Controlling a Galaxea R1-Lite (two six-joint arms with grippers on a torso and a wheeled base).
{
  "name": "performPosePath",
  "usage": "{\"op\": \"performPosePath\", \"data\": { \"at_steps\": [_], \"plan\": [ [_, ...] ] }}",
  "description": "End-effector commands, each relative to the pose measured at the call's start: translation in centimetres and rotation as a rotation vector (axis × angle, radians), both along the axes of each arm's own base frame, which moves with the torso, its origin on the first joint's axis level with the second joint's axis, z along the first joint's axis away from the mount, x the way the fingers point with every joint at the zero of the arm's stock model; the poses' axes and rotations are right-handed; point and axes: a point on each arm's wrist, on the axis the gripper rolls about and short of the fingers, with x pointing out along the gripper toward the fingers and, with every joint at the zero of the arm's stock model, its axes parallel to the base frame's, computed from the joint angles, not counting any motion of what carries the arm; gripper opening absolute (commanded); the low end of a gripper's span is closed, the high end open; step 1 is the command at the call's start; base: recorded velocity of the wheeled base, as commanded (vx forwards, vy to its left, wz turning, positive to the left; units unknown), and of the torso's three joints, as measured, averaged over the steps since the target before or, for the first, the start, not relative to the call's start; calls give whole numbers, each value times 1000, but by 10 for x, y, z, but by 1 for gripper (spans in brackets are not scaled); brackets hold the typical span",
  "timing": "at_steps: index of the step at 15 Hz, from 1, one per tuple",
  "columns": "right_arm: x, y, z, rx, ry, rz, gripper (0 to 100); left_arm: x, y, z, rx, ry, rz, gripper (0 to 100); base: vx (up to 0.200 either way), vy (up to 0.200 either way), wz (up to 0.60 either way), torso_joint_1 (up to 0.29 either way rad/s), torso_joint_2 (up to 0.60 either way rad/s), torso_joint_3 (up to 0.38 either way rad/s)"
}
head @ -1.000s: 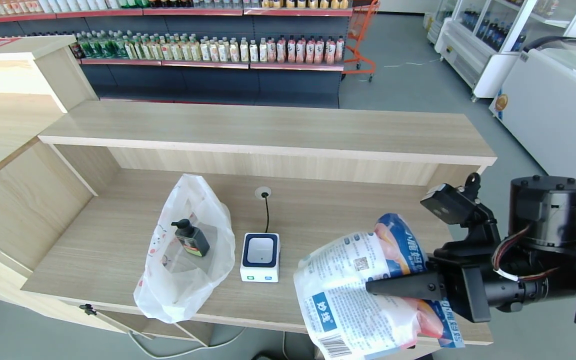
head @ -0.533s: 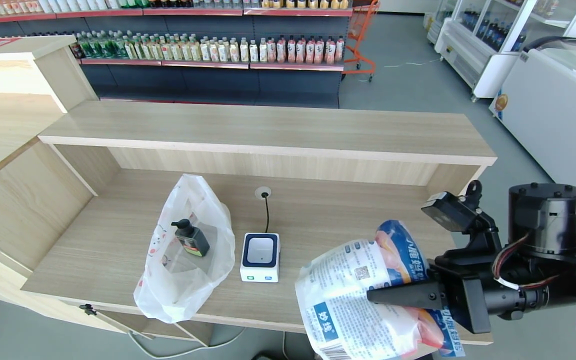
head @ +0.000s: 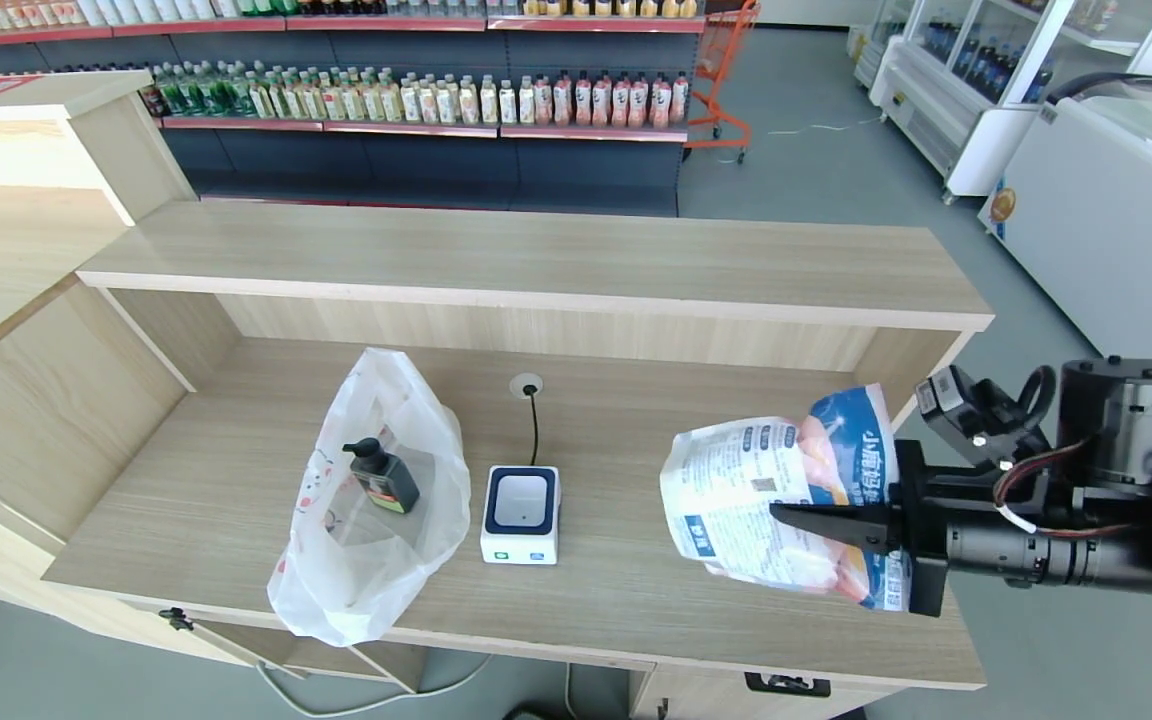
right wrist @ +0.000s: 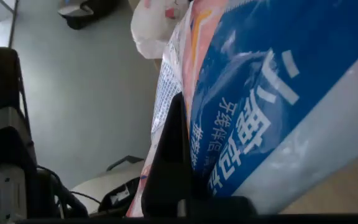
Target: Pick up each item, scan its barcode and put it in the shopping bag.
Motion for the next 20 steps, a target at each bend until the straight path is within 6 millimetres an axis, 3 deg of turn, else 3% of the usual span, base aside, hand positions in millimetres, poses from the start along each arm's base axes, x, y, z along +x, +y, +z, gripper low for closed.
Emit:
{"op": "performPosePath", "data": {
  "at_steps": [1,5,12,20],
  "plan": [
    [14,-20,-5,-57,-51,-110,0,0,0,0,0,-1,0,100,0,0,0,0,0,0],
    [19,-21,-19,-133,-69,-148,0,0,0,0,0,-1,0,100,0,0,0,0,0,0],
    [17,-21,-23,-91,-9,-110,0,0,0,0,3,-1,-1,100,0,0,0,0,0,0],
    [17,-20,-24,-18,106,-104,0,0,0,0,4,-1,-1,100,0,200,0,1,4,4]
  ]
}}
